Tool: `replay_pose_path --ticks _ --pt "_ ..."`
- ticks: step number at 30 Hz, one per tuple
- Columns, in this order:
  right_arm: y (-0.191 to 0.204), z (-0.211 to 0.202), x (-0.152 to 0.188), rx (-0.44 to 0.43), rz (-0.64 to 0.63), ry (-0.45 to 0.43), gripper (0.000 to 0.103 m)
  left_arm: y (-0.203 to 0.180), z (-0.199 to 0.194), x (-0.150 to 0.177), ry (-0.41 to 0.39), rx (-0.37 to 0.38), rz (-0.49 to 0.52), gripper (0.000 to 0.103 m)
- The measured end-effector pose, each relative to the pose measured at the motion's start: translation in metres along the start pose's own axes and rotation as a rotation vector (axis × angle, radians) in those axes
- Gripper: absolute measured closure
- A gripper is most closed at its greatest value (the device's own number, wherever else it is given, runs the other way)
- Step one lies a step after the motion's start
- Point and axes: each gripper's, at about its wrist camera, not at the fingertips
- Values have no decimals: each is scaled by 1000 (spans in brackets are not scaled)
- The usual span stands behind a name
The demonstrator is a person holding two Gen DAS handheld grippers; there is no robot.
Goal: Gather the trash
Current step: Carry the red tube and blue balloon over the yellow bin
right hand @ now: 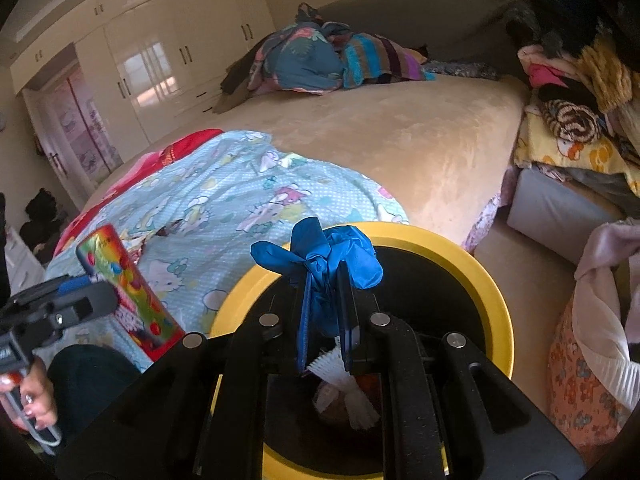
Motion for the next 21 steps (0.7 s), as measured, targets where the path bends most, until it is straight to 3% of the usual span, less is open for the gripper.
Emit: replay_pose_path --ticks 10,21 --pt "-20 6 10 23 46 26 94 -3 34 17 86 11 0 75" --pt "-32 9 17 30 80 41 90 -9 59 21 128 -1 32 75"
Point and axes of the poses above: each gripper's, at about its wrist camera, not at the fingertips, and z roughly the way its jaws point, y to its left, x to its underside, and after that the axes turned 13 degrees about -z, right-handed
